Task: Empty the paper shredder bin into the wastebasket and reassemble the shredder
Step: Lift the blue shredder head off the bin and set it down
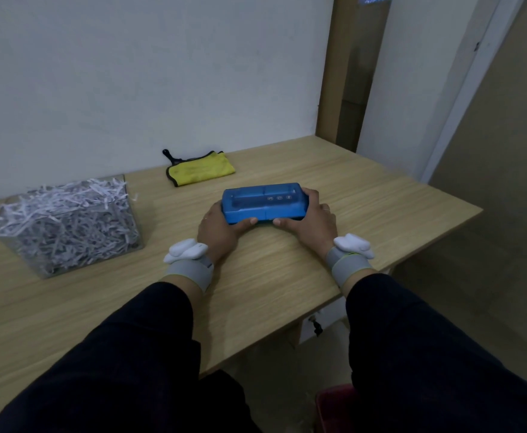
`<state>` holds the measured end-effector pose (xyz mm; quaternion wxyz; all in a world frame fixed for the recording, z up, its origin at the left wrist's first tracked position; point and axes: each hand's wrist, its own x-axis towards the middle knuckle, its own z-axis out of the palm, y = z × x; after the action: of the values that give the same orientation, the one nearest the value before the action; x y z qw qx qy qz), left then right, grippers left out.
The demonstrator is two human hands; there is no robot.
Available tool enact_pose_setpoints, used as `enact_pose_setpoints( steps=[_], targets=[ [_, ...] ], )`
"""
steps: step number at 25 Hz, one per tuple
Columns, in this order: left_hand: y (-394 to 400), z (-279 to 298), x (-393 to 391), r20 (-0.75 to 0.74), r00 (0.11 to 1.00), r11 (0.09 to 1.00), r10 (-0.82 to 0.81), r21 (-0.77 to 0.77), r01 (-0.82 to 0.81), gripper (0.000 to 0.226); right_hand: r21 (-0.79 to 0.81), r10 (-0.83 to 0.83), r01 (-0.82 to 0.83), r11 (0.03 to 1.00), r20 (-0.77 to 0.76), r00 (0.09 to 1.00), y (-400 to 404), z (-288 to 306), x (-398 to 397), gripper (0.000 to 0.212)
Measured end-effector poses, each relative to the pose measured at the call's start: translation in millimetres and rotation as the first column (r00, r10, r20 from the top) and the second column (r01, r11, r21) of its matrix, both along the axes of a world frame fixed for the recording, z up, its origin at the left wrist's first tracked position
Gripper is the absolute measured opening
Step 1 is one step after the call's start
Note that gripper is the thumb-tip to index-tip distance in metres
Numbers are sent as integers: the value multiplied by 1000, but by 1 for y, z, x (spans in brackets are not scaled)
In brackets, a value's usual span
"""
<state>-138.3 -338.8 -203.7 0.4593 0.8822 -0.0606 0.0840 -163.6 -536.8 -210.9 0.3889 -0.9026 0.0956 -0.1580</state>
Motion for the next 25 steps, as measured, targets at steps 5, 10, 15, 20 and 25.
enact_pose_setpoints(
  steps=[5,10,15,20,25],
  targets=[
    [1,-5,4,-23,1000,998,-6,62,7,85,-49,-15,15,999,-7,1000,0,-1,0,95],
    [1,-8,7,-28,999,993,30,119,-27,86,-96,-12,11,995,-7,1000,0,-3,0,95],
    [1,-10,9,-11,999,987,40,155,-38,84,-93,-18,19,995,8,1000,0,-4,1,97],
    [0,-11,9,9,999,980,52,191,-53,84,-59,-21,21,998,-8,1000,-1,-6,2,99],
    [0,-13,12,17,998,978,54,200,-56,83,-43,-15,15,999,-13,1000,-1,-7,3,99]
  ],
)
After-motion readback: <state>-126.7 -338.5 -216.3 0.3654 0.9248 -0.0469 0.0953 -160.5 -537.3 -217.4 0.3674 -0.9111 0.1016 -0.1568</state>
